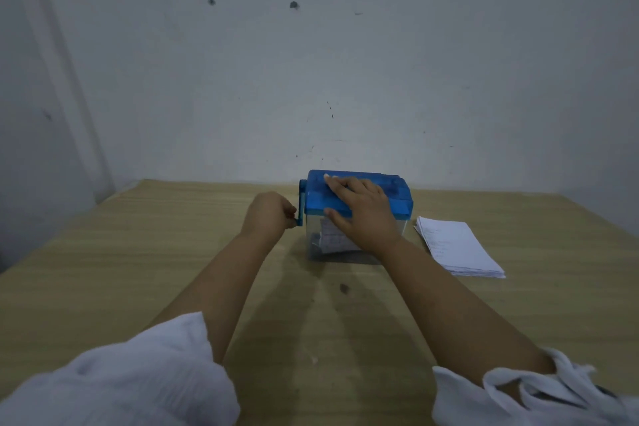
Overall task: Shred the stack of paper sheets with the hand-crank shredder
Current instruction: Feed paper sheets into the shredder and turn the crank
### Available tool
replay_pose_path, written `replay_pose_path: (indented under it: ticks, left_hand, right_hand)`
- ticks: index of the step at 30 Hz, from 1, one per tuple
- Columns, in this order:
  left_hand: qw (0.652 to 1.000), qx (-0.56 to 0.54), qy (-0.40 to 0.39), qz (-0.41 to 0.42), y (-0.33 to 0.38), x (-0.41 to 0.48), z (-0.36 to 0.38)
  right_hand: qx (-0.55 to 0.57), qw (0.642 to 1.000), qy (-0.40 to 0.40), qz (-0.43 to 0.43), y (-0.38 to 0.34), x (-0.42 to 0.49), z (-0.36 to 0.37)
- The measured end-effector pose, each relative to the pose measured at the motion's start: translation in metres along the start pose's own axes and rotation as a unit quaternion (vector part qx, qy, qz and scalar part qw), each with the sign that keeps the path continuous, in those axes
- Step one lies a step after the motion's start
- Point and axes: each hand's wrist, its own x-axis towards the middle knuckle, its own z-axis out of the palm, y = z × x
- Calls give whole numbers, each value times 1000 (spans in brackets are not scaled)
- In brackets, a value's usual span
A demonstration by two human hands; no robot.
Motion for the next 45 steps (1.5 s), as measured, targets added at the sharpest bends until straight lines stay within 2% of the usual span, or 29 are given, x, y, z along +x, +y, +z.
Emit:
replay_pose_path:
  ticks: [4,6,7,9,11,12,15,19,24,27,31,34,36,39,45]
  left_hand:
    - [994,-84,73,14,-1,-6,10]
    - [981,-141,134,24,4,-16,12]
    - [967,-180,179,41,6,-21,14]
    - [934,-230,256,98,14,-30,18]
    - [905,-251,290,186,24,-37,23]
    - [896,-254,287,223,32,-39,27]
    - [889,-249,238,301,56,-49,42]
    - [892,-219,113,379,84,-56,81]
    - [911,-214,-17,351,114,-61,150]
    - [925,-182,-52,328,127,-50,171]
    - [952,-53,-90,287,134,-33,185]
    - [952,31,-126,277,136,-30,188]
    - [951,45,-128,278,136,-31,188]
    - [951,53,-131,275,136,-33,188]
    - [951,71,-140,267,138,-35,187]
  right_hand:
    - [-58,997,-49,-6,-1,-11,2]
    - [-26,998,-51,-21,3,-20,0]
    - [21,999,-15,-23,5,-26,-3]
    - [118,985,127,-11,14,-37,-9]
    - [165,947,272,35,33,-47,-10]
    - [183,931,307,70,44,-53,-12]
    - [199,913,315,163,75,-67,-14]
    - [132,939,249,198,120,-84,-12]
    - [23,949,167,266,151,-108,-5]
    - [5,933,146,329,158,-114,-9]
    - [-1,901,79,426,169,-116,-9]
    - [-17,873,39,487,174,-113,-7]
    - [-26,865,19,501,176,-112,-7]
    - [0,863,44,503,178,-113,-9]
    - [81,855,188,477,182,-112,-10]
